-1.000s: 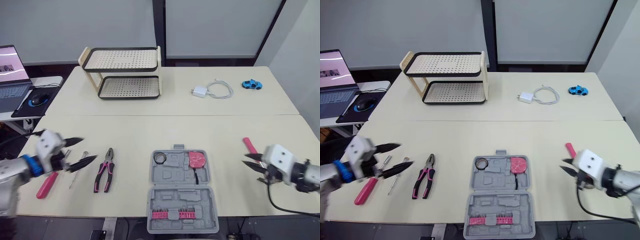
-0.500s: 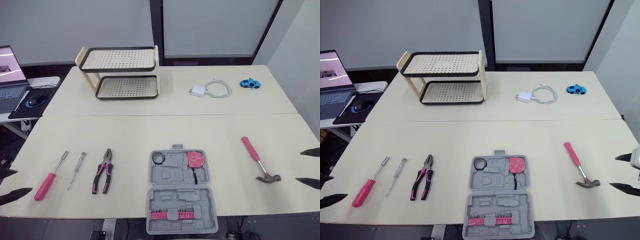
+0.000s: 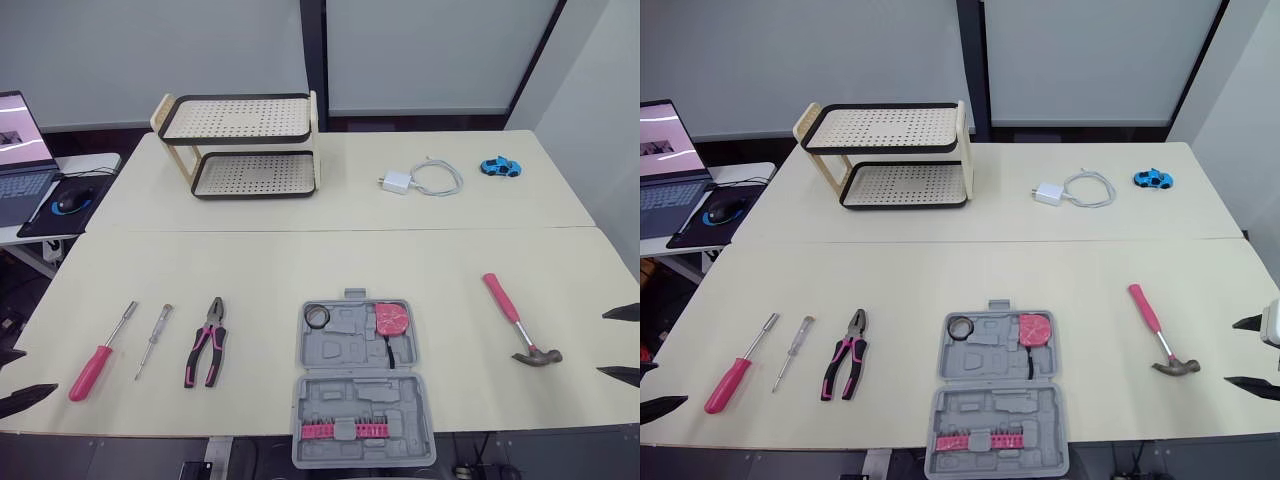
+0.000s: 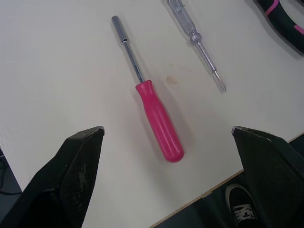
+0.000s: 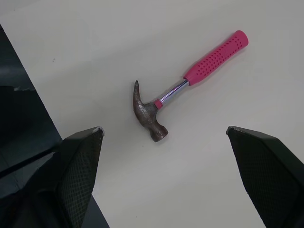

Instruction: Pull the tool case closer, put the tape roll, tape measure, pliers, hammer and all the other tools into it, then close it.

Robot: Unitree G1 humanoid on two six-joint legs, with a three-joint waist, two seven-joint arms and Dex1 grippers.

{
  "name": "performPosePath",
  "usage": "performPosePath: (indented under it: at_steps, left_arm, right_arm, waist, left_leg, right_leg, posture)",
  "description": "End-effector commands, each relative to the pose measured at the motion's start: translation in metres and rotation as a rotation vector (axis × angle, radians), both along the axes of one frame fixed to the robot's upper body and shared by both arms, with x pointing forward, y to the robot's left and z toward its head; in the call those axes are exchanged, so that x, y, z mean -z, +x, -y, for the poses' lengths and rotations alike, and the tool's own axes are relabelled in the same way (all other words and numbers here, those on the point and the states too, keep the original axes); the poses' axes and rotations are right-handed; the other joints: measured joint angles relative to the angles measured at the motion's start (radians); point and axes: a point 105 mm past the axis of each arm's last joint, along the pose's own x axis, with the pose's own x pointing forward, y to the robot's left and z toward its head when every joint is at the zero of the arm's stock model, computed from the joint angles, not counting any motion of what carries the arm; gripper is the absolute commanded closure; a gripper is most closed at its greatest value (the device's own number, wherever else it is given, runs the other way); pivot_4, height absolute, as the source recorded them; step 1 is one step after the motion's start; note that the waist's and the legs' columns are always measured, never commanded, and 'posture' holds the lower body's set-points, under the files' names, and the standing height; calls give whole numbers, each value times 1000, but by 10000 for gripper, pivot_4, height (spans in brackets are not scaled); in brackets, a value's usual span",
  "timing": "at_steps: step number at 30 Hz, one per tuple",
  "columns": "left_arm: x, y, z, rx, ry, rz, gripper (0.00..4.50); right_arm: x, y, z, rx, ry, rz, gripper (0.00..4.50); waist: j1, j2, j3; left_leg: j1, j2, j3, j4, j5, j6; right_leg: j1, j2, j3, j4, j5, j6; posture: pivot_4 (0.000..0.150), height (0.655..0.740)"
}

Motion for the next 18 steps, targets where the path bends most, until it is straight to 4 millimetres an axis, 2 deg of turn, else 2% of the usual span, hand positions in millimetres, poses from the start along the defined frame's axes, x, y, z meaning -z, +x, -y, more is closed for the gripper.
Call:
performPosePath:
  at_steps: [1, 5, 9, 14, 18]
  left_arm:
    - [-11, 3, -2, -23, -4, 56, 0]
    - [-13, 11, 0, -56, -30, 107, 0]
    - [-16, 18, 6, -102, -75, 177, 0]
    - [-12, 13, 25, -131, -115, 221, 0]
    - [-8, 10, 46, -141, -124, 260, 0]
  right_arm:
    - [-5, 0, 3, -11, -18, 30, 412]
    - [-7, 4, 4, -12, -24, 58, 412]
    - [-13, 12, -4, -23, 8, 92, 412]
    - [-23, 33, -38, -123, 75, 182, 412]
    - [-29, 47, -75, -247, 143, 223, 412]
  waist:
    - [0, 0, 0]
    - [0, 0, 0]
    - [0, 0, 0]
    - [-13, 0, 0]
    - [-14, 0, 0]
  left_leg:
    - [0, 0, 0, 0, 0, 0]
    - [0, 0, 0, 0, 0, 0]
    - [0, 1, 0, 0, 0, 0]
    - [1, 5, 0, 0, 0, 0]
    - [1, 6, -1, 0, 0, 0]
  right_leg:
    - [0, 0, 0, 0, 0, 0]
    - [0, 0, 0, 0, 0, 0]
    - [0, 0, 0, 0, 0, 0]
    - [0, -1, 2, 0, 0, 0]
    - [0, -1, 2, 0, 0, 0]
  posture:
    - [1500, 7400]
    - [1500, 7400]
    - [1500, 7400]
    - [1500, 7400]
    - [1500, 7400]
